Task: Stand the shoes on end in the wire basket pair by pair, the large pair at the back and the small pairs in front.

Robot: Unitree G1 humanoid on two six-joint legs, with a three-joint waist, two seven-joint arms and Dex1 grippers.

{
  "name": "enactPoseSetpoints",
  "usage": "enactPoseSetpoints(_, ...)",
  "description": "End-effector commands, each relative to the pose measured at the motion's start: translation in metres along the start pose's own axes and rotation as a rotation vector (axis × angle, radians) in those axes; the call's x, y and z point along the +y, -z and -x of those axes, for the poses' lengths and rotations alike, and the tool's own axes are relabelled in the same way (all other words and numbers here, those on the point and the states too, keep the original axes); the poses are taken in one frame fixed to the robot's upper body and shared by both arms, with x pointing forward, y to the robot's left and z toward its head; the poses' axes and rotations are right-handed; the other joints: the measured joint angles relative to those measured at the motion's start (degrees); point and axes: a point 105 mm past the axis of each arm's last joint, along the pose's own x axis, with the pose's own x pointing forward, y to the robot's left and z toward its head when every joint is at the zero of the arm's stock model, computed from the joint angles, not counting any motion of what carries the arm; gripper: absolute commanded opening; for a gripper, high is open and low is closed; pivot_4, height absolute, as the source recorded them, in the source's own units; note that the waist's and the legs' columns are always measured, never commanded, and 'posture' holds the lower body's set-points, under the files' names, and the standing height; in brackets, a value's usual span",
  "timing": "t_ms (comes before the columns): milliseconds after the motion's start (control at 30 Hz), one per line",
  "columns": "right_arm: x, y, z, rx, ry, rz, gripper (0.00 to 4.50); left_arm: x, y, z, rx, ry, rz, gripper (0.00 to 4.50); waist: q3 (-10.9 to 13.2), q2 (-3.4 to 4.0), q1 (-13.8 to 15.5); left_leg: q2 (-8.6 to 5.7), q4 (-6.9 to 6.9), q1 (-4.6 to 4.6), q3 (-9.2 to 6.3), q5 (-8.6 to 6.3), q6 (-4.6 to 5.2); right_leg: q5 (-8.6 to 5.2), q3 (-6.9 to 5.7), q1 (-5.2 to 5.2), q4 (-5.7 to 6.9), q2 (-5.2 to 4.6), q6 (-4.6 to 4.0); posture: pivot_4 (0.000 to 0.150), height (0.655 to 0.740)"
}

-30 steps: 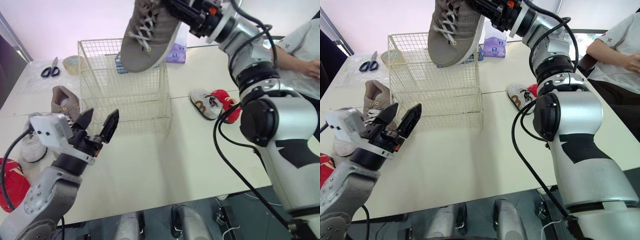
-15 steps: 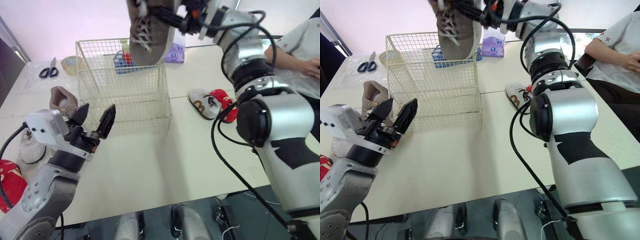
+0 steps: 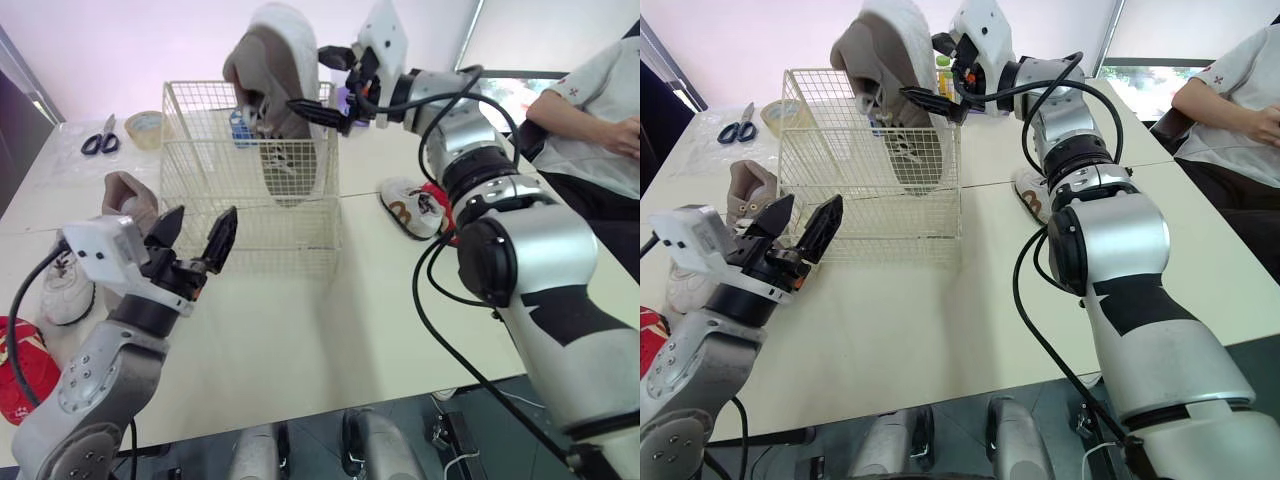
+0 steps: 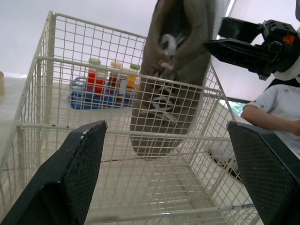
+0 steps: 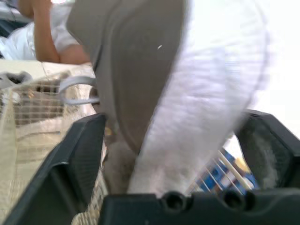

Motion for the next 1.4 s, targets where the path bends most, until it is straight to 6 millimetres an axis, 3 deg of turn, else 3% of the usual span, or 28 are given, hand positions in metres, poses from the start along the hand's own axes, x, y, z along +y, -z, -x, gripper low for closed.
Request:
enactPoseSetpoints(33,-0.021,-0.026,0.010,-0.063,0.080,0.075,4.44,-0.003,-0.005,-0.003,-0.021,0.021,-0.004,4.23,0.0,0.00,0.0,0.00,0.00,0.00,0.00,0.00,0.00,0.00,0.00,0.00,0.01,0.00,0.00,0.150,0.7400)
enactPoseSetpoints(267,-0.046,-0.031,0.038,-0.106,0.233,0.126,4.44,0.000,-0.003,-0.006,-0.005,0.033,-0.004,4.23,0.0,0.00,0.0,-0.01,0.11,0.03,0.01,0.00,0.00,0.00,0.01,0.05,0.06,-0.01,-0.01,0.150,0.7400)
enactPoseSetpoints(533,-0.031,-0.018,0.032,-0.182,0.308,0.149,4.44,0.003,-0.022,-0.008,0.006,0.044,-0.084,4.23,0.0,-0.02,-0.2,0.04,0.11,0.16,-0.02,0.07,-0.11,0.02,0.02,0.04,0.35,0.03,0.03,0.150,0.7400)
enactPoseSetpoints(667,-0.034,-0.025,0.050,-0.235,0.344,0.055,4.44,0.007,-0.046,-0.009,0.019,0.053,-0.145,4.23,0.0,0.00,0.3,0.04,0.15,0.14,-0.17,0.18,-0.25,0.01,-0.04,-0.01,0.60,-0.04,0.04,0.150,0.7400)
enactPoseSetpoints(733,-0.020,-0.041,0.069,-0.298,0.188,-0.118,4.49,0.028,-0.079,-0.012,-0.028,-0.008,-0.144,4.37,0.0,-0.03,0.4,0.07,0.17,0.09,-0.26,0.22,-0.23,0.00,-0.09,-0.01,0.61,-0.07,0.04,0.150,0.7400)
enactPoseSetpoints(800,0.020,-0.060,0.092,-0.329,-0.110,-0.262,4.49,0.058,-0.107,-0.017,-0.021,-0.112,-0.204,4.37,0.0,-0.03,0.7,0.07,0.19,0.02,-0.46,0.23,-0.21,-0.02,-0.22,0.00,0.61,-0.09,0.05,0.150,0.7400)
enactPoseSetpoints(867,0.052,-0.063,0.108,-0.259,-0.299,-0.352,4.49,0.094,-0.118,-0.022,0.055,-0.257,-0.264,4.37,0.0,-0.02,1.0,0.01,0.13,0.09,-0.56,0.22,-0.21,-0.12,-0.30,0.09,0.61,-0.11,0.12,0.150,0.7400)
enactPoseSetpoints(933,0.087,-0.056,0.121,-0.130,-0.474,-0.371,4.49,0.129,-0.109,-0.024,0.232,-0.356,-0.330,4.37,0.0,0.02,1.0,-0.02,0.03,0.20,-0.52,0.21,-0.22,-0.30,-0.32,0.10,0.60,-0.08,0.00,0.150,0.7400)
enactPoseSetpoints(1000,0.112,-0.047,0.130,-0.026,-0.582,-0.364,4.49,0.148,-0.090,-0.024,0.412,-0.367,-0.369,4.37,0.0,0.03,0.6,-0.05,-0.05,0.32,-0.43,0.20,-0.23,-0.46,-0.33,0.10,0.60,-0.04,0.09,0.150,0.7400)
enactPoseSetpoints(1100,0.136,-0.035,0.137,0.093,-0.672,-0.319,4.49,0.177,-0.065,-0.026,0.594,-0.388,-0.400,4.37,0.0,0.07,0.3,-0.03,-0.08,0.38,-0.37,0.11,-0.40,-0.55,-0.34,0.06,0.63,-0.07,-0.11,0.150,0.7400)
enactPoseSetpoints(1400,0.145,-0.021,0.136,0.169,-0.611,-0.232,4.49,0.230,-0.031,-0.051,0.720,-0.496,-0.415,4.37,0.0,-0.26,0.6,-0.02,-0.05,-0.03,0.11,0.20,-0.27,-0.20,-0.33,-0.46,0.63,-0.13,-0.17,0.150,0.7400)
